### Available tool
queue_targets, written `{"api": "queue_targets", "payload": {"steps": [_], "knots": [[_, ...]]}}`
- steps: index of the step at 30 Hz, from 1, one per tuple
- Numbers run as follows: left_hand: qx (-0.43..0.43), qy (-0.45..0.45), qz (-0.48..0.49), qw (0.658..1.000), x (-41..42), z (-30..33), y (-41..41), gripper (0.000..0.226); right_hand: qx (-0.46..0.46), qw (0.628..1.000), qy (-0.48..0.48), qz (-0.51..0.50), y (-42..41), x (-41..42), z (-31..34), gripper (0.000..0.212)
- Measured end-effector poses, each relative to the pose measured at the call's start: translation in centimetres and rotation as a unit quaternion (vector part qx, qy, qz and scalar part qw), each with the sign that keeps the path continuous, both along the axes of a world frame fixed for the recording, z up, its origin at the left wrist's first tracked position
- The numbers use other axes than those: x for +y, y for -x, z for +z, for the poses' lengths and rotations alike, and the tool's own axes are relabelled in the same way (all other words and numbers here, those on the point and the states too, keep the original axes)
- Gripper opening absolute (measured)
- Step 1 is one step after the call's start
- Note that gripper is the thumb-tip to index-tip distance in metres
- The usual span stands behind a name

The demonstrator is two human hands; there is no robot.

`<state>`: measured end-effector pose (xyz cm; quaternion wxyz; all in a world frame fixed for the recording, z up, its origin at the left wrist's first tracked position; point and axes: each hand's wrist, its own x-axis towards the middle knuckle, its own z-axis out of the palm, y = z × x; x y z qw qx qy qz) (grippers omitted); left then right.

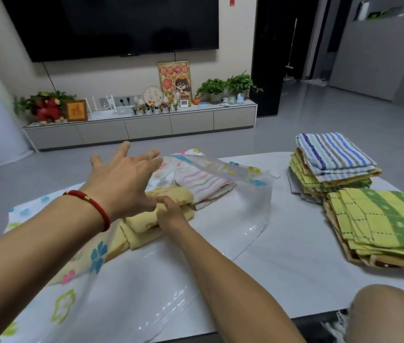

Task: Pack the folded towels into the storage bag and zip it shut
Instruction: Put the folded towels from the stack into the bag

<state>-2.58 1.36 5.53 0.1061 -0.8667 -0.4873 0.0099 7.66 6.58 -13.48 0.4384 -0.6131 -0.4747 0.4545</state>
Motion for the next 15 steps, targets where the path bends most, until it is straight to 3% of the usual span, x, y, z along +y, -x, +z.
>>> {"api": "queue_targets", "payload": {"steps": [3, 6, 11, 13, 15], "knots": [[0.001, -0.003, -0.004, 1.000, -0.2, -0.5, -0.3, 0.090, -0.060, 0.995, 0.038, 0.073, -0.7, -0.4, -0.1, 0.058], [-0.006, 0.001, -0.019, 1.000, -0.6, -1.1, -0.2, 0.086, -0.115, 0.990, 0.025, 0.080, -1.9, -1.8, 0.3, 0.063], [-0.021, 0.001, -0.055, 0.998, -1.0, -2.9, -0.4, 0.081, -0.228, 0.964, 0.052, 0.124, -8.2, -10.1, 1.2, 0.043], [-0.031, -0.001, -0.061, 0.998, -1.0, -3.7, -1.0, 0.077, -0.275, 0.955, 0.046, 0.096, -12.6, -13.8, 2.5, 0.033], [-0.043, -0.001, -0.067, 0.997, -1.1, -4.5, -1.9, 0.075, -0.315, 0.948, 0.044, 0.007, -17.8, -17.0, 4.1, 0.027]]}}
